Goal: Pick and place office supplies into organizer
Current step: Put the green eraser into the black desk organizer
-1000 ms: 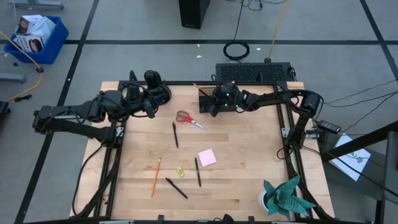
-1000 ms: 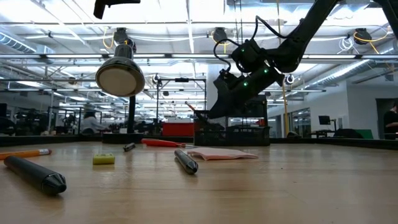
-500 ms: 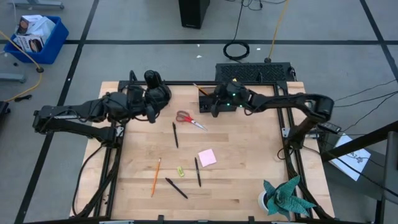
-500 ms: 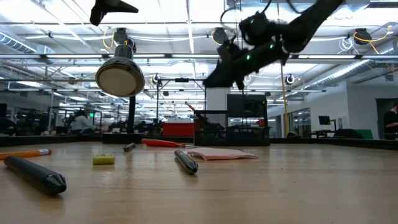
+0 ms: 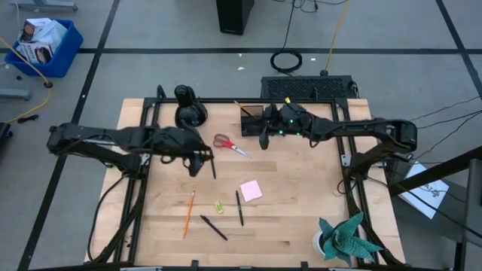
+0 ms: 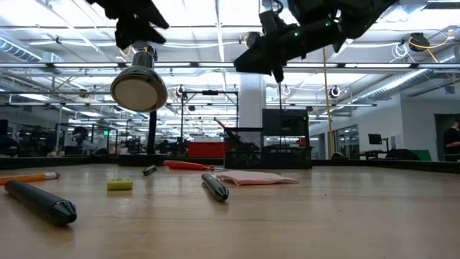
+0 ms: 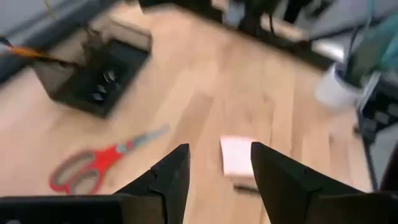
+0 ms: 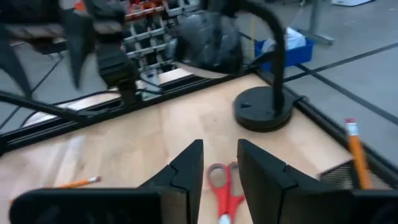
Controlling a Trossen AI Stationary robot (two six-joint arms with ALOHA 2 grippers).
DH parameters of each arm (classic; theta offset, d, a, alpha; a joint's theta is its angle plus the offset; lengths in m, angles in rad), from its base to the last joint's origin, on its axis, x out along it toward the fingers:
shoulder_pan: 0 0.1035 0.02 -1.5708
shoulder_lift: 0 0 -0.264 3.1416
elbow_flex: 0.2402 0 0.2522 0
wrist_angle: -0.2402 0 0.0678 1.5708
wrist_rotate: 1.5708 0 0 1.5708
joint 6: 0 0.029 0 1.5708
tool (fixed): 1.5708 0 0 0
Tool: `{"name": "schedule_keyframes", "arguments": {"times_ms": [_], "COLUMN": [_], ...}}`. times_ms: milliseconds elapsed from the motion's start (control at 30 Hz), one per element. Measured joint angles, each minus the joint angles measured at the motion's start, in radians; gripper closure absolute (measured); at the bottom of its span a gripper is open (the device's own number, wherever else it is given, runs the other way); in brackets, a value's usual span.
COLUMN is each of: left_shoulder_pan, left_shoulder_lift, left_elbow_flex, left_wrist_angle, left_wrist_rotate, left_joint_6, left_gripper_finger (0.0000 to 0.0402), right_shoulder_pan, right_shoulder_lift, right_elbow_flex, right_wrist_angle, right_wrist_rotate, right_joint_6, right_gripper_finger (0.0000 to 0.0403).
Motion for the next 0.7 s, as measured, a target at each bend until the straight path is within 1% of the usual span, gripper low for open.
{"name": "schedule_keyframes", "arguments": {"times_ms": [133, 333, 400, 467, 567, 633, 700], "left_shoulder_pan": [-0.034, -0.129, -0.160, -0.185, -0.214, -0.235, -0.254], "left_shoulder_lift": [0.063, 0.122, 0.141, 0.169, 0.226, 0.279, 0.336], "left_elbow_flex": [0.000, 0.000, 0.000, 0.000, 0.000, 0.000, 0.000], "left_wrist_angle": [-0.006, -0.001, 0.002, 0.002, 0.000, 0.006, 0.008], "left_wrist_rotate": [0.039, 0.149, 0.149, 0.112, 0.070, 0.076, 0.118], "left_joint_6": [0.005, 0.192, 0.271, 0.338, 0.379, 0.384, 0.403], "left_gripper_finger": [0.0227, 0.0227, 0.0227, 0.0227, 0.0227, 0.0227, 0.0227], "right_shoulder_pan": [0.049, 0.092, 0.095, 0.095, 0.095, 0.096, 0.101], "right_shoulder_lift": [0.000, 0.000, 0.000, 0.000, 0.000, 0.000, 0.000], "right_elbow_flex": [0.000, 0.000, 0.000, 0.000, 0.000, 0.000, 0.000], "right_wrist_angle": [-0.016, -0.052, -0.070, -0.090, -0.107, -0.106, -0.106], "right_wrist_rotate": [-0.003, -0.003, -0.003, -0.003, -0.003, -0.003, -0.003], "right_joint_6": [0.000, 0.000, 0.000, 0.008, 0.042, 0.066, 0.067], "right_gripper_finger": [0.0313, 0.0314, 0.0314, 0.0314, 0.0314, 0.0314, 0.0314]}}
